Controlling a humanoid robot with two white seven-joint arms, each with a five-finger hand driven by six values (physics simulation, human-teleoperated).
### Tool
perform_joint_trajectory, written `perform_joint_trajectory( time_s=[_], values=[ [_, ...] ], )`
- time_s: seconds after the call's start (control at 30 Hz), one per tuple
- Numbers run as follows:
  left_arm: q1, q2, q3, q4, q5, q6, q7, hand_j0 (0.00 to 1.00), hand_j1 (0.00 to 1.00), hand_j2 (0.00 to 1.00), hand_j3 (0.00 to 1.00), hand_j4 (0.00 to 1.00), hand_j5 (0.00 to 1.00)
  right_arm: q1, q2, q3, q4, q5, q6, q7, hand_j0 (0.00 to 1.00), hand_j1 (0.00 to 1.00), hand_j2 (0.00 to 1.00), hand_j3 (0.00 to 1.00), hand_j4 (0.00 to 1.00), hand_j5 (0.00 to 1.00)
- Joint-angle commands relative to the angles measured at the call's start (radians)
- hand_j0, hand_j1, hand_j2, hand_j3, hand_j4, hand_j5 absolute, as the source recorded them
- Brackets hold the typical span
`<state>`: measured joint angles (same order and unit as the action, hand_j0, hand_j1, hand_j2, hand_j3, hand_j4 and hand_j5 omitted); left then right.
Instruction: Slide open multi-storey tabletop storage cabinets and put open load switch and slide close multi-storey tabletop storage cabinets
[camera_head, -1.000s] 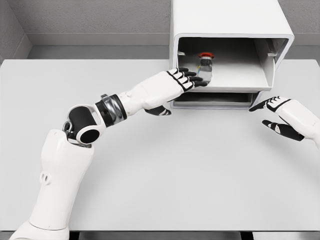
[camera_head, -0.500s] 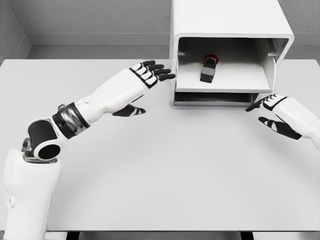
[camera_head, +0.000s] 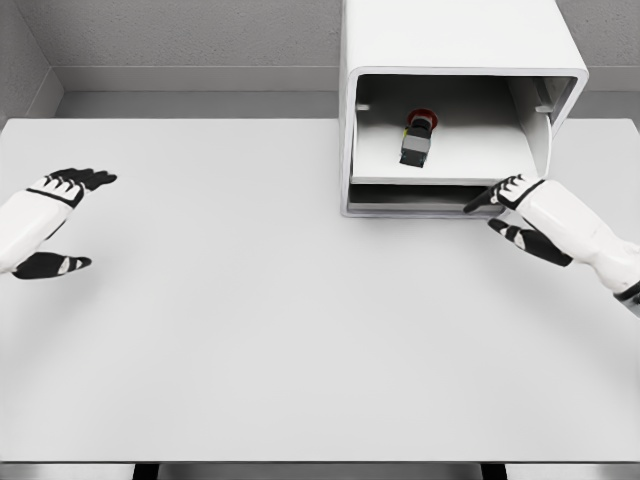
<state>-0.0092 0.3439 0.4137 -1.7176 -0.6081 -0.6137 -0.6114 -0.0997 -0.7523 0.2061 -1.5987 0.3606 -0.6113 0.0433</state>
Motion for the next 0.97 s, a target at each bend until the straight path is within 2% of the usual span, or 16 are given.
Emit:
perform_joint_trajectory(
  time_s=[0.0,0.1,0.2,0.33,0.53,0.63,0.7,0.77,0.83,0.93],
  values=[
    [-0.002,0.003,0.008,0.027,0.004,0.003,0.001,1.0,1.0,1.0,1.0,1.0,1.0,0.0,0.005,0.01,0.014,0.001,0.0,0.0,0.59,0.59,0.59,0.59,0.59,0.59],
    [0.0,-0.003,0.007,0.026,0.002,0.003,0.001,1.0,1.0,1.0,1.0,1.0,1.0,-0.006,0.011,0.015,0.031,0.003,0.0,0.0,0.59,0.59,0.59,0.59,0.59,0.59],
    [0.003,-0.005,0.005,0.026,0.002,0.003,0.001,1.0,1.0,1.0,1.0,1.0,1.0,-0.052,0.013,0.056,0.065,0.003,0.0,0.0,0.59,0.59,0.59,0.59,0.59,0.59],
    [0.003,-0.005,-0.01,0.026,-0.001,0.003,0.001,1.0,1.0,1.0,1.0,1.0,1.0,-0.078,0.037,0.07,0.094,0.014,0.0,0.0,0.6,0.6,0.6,0.6,0.6,0.6],
    [0.005,-0.005,-0.013,0.026,-0.001,0.003,0.001,1.0,1.0,1.0,1.0,1.0,1.0,-0.158,0.056,0.114,0.189,0.021,0.0,0.01,0.6,0.6,0.6,0.6,0.6,0.6],
    [0.005,-0.005,-0.015,0.026,-0.001,0.003,0.001,1.0,1.0,1.0,1.0,1.0,1.0,-0.166,0.064,0.116,0.195,0.018,0.0,0.032,0.61,0.61,0.61,0.61,0.61,0.61],
    [0.005,-0.005,-0.015,0.026,-0.001,0.003,0.001,1.0,1.0,1.0,1.0,1.0,1.0,-0.156,0.048,0.113,0.187,0.014,0.0,0.027,0.61,0.61,0.61,0.61,0.61,0.61],
    [0.005,-0.005,-0.015,0.026,-0.001,0.003,0.001,1.0,1.0,1.0,1.0,1.0,1.0,-0.144,-0.016,0.108,0.186,0.004,0.0,0.007,0.61,0.61,0.61,0.61,0.61,0.61],
    [0.006,-0.005,-0.015,0.026,-0.001,0.003,0.001,1.0,1.0,1.0,1.0,1.0,1.0,-0.12,-0.079,0.104,0.194,0.004,0.0,-0.051,0.61,0.61,0.61,0.61,0.61,0.61],
    [0.006,-0.005,-0.015,0.026,-0.001,0.003,0.001,1.0,1.0,1.0,1.0,1.0,1.0,-0.08,-0.098,0.047,0.197,0.003,0.0,-0.054,0.62,0.62,0.62,0.62,0.62,0.62]
  ],
)
